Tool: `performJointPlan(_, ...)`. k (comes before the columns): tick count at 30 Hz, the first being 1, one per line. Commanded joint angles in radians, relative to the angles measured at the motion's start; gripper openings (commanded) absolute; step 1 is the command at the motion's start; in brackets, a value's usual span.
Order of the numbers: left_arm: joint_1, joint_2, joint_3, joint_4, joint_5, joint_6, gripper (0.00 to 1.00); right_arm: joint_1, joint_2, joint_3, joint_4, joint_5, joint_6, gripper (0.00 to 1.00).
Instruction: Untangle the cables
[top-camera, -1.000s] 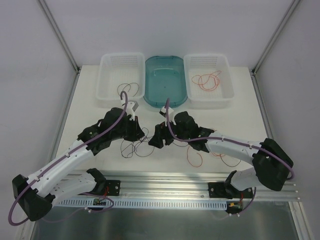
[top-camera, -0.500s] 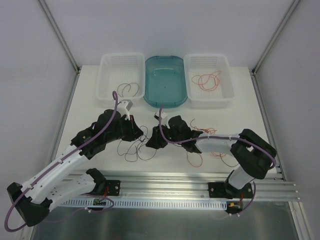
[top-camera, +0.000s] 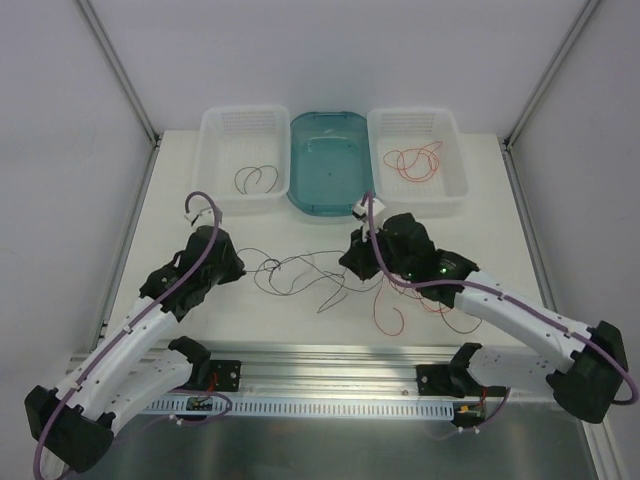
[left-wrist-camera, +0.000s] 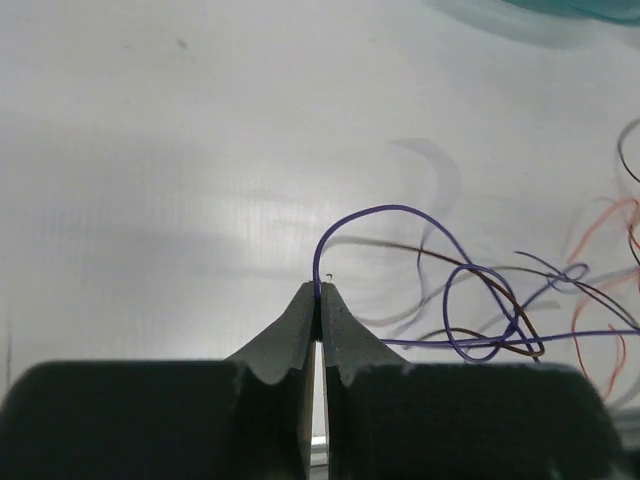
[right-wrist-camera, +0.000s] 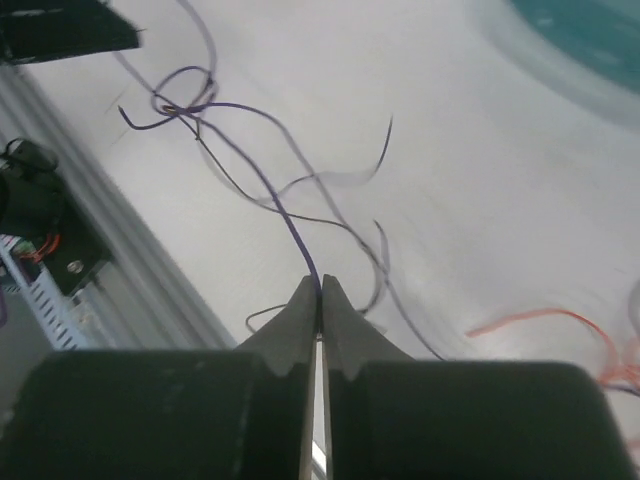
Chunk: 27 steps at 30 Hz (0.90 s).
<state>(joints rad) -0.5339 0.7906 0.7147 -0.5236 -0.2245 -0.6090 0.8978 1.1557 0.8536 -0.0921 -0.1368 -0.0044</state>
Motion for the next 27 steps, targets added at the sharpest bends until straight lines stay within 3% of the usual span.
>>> performJointPlan(1, 0.077, -0.039, -0.03, -0.042, -0.081, -0.04, 0.0, -0.097, -0.129, 0.058, -0.236, 0.129, -0.063, 0.01)
performJointPlan(8, 0.095, -0.065, -0.049, -0.056, -0.118, -0.041, 0.0, -0.439, -0.353, 0.117, -0.406, 0.124, -0.029, 0.01)
performJointPlan(17, 0.107, -0.068, 0.006, -0.124, -0.211, -0.017, 0.0, -0.787, -0.424, 0.317, -0.639, 0.295, 0.003, 0.01)
performJointPlan(23, 0.106, -0.065, 0.069, -0.171, -0.292, 0.038, 0.0, -0.835, -0.37, 0.305, -0.66, 0.145, 0.026, 0.01)
performJointPlan(27, 0.107, -0.028, 0.085, -0.17, -0.181, 0.069, 0.0, -0.83, -0.34, 0.197, -0.62, -0.076, 0.029, 0.01)
